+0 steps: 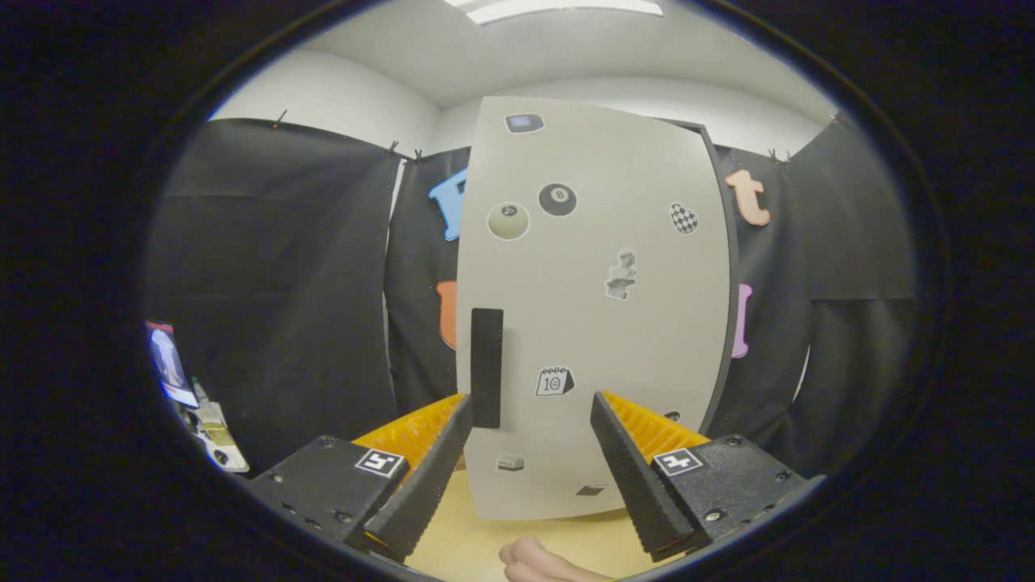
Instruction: Open the shoe cabinet door, grab the shoes and put them into the shoe cabinet, then close the shoe cabinet door.
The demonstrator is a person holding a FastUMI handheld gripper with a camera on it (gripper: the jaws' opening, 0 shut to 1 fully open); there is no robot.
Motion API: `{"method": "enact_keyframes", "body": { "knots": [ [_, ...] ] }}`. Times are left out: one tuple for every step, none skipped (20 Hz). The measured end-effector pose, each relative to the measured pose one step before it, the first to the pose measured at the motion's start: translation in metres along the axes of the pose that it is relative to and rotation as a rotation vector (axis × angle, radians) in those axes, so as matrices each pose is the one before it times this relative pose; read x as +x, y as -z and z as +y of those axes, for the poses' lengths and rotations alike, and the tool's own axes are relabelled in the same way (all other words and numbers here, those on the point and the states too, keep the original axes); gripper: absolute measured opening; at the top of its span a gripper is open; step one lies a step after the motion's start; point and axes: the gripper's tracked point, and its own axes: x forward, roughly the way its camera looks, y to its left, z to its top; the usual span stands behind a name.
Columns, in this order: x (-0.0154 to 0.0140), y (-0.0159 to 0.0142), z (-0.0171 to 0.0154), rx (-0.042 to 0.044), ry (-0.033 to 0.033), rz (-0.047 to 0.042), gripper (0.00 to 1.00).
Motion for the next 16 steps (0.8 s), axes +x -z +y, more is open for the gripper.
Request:
{"method": "enact_keyframes", "body": {
  "knots": [
    [-0.00128, -0.00163, 0.00492, -0.00158, -0.01214, -0.00421, 0.97],
    [-0.00039, -0.00323, 0.00344, -0.00136, -0.00663, -0.01061, 0.97],
    [-0.00003, -0.00048, 0.00153, -0.00141, -0.00173, -0.00367, 0.97],
    [-0.00181, 0.00302, 0.00343, -0.00367, -0.00653, 0.00965, 0.97],
    [-0.00156, 0.00447, 0.00605, -0.00909, -0.01922, 0.01073, 0.97],
    [-0.00309, 0.00264, 0.00157, -0.00691, -0.01309, 0.00374, 0.97],
    [-0.0035, 0.00322, -0.00385, -0.00695, 0.00324, 0.00305, 0.97],
    [-0.00446, 0.00331, -0.00432, -0.0036, 0.00608, 0.00619, 0.97],
    [-0.00363, 0.00255, -0.00321, 0.00482, 0.00272, -0.0013, 0.97],
    [-0.00272, -0.00182, -0.0038, 0.00468, 0.00685, -0.00936, 0.97],
    [-0.00157, -0.00562, -0.00515, 0.00261, 0.01818, -0.0172, 0.97],
    [-0.00229, -0.0069, -0.00357, -0.00097, 0.0196, -0.02371, 0.97],
    [-0.00114, -0.00533, -0.00047, -0.012, 0.01373, -0.02045, 0.97],
    [-0.00205, -0.00558, 0.00218, -0.02176, 0.00409, -0.01891, 0.97],
    [-0.00374, -0.0063, 0.00412, -0.01867, 0.00059, -0.02371, 0.97],
    [-0.00418, -0.00347, 0.00559, -0.00597, -0.00765, -0.01118, 0.97]
  ]
}}
